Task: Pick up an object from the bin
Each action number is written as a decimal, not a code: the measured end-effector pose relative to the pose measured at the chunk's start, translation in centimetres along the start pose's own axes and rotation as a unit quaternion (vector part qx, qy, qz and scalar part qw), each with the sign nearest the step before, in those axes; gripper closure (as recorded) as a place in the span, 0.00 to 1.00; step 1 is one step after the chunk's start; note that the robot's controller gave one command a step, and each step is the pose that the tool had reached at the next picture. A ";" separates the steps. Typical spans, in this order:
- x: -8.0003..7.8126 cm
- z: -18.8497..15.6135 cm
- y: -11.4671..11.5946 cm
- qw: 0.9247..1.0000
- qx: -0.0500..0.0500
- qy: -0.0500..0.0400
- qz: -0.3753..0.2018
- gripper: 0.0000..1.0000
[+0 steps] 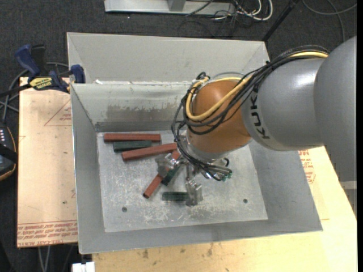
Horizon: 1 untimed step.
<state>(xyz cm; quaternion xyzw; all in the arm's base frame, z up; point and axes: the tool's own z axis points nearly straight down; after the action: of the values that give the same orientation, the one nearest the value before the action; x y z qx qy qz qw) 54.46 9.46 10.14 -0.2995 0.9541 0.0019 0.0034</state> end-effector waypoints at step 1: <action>-3.2 -0.5 -0.9 0.998 0.001 0.001 -0.057 0.00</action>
Offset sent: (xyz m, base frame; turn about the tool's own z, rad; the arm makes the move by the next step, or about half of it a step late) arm 0.0303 0.0089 0.0051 -0.1156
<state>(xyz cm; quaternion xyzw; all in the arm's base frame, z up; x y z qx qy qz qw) 57.62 10.51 10.69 -0.3533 0.9355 0.0005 0.0031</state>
